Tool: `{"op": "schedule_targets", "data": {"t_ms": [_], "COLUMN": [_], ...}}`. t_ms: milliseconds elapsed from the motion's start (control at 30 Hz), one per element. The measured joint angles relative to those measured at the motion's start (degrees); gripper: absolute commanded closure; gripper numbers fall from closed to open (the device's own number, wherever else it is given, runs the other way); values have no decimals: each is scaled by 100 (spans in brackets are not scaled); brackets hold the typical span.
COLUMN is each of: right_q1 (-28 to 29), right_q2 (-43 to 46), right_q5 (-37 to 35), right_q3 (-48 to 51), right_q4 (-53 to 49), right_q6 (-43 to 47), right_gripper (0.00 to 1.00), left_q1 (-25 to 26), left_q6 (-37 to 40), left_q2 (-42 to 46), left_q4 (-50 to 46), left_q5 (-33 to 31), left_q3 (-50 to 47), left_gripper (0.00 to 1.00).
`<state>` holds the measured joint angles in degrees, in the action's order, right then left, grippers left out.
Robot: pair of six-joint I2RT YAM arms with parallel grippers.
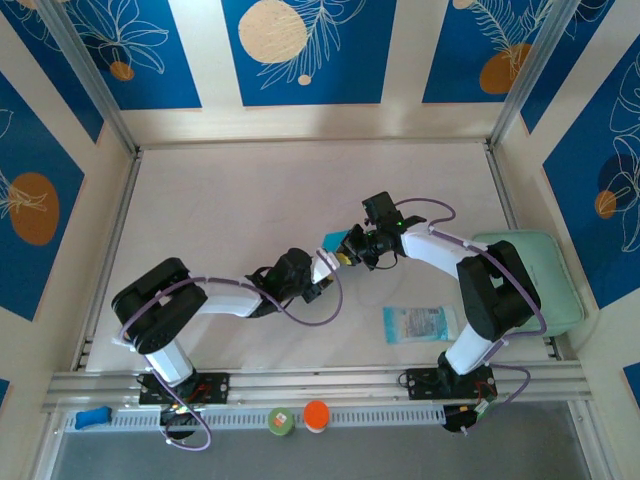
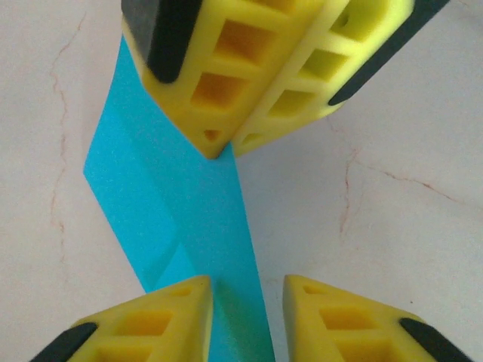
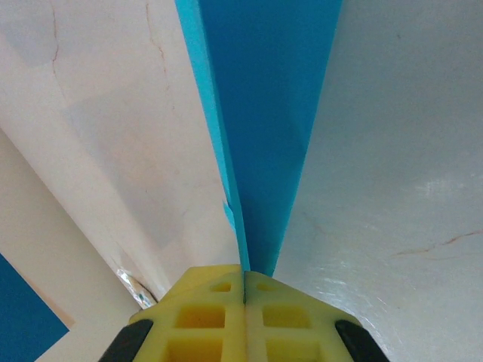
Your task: Fold a paper plane with a square sheet of paper (pick it up from the middle)
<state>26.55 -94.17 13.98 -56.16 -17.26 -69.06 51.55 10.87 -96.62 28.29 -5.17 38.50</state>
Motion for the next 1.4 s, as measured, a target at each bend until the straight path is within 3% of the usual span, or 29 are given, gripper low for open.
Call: {"op": "schedule_targets", "data": {"t_ms": [367,433,567,700,967,1167,1400], "right_q1": [0,0,-7,-46,-503,-846,-868], "right_q2": [0,0,0,44,857,944,975], "right_q5": [2,4,17,-46,-407,-544,-542], "right_q3": [0,0,2,22,393,664,922], "right_q4": [-2,-9,-44,-44,-131,-177,-24], "right_q6": [0,2,9,127,527,824,1375], "right_gripper": [99,88,58,47,43,43,44], "left_q1": [0,0,0,0,-17,-107,-374], "left_q6": [-13,-42,-142,-293,-800,-1390,-2374], "left_q2": [-33,-39,-83,-166,-317,-367,-369], "left_q4": [179,188,219,214,-181,-476,-540], "left_q5": [-50,-48,-46,7,264,503,879], "left_q3": [-76,-76,-76,-76,35,269,295], "left_gripper": [90,93,99,100,100,100,100]}}
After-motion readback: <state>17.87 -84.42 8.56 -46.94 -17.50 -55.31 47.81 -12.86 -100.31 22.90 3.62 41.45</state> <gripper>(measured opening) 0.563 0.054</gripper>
